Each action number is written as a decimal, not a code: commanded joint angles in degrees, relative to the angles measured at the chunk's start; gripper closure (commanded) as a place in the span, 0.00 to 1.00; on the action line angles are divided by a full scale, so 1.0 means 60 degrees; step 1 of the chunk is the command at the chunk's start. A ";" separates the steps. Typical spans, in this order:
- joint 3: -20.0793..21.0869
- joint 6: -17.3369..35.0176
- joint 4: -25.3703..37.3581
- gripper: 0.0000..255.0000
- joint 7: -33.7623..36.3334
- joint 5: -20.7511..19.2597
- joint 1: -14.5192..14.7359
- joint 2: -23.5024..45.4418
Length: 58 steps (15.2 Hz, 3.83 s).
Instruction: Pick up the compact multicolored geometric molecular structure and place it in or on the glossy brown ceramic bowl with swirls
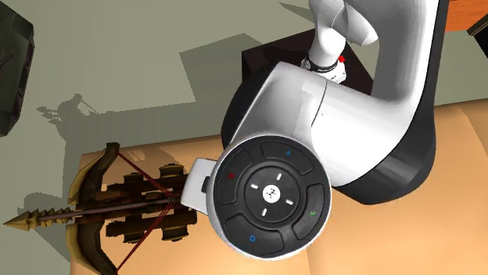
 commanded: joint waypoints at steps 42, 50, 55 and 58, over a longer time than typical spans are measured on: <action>0.0816 0.2630 -0.4077 0.00 0.1999 0.0393 0.0853 -0.1420; 0.0860 0.1489 -0.3239 0.00 0.1836 0.0633 0.0846 -0.1775; 0.0860 0.1489 -0.3239 0.00 0.1836 0.0633 0.0847 -0.1775; 0.0860 0.1489 -0.3239 0.00 0.1836 0.0633 0.0847 -0.1775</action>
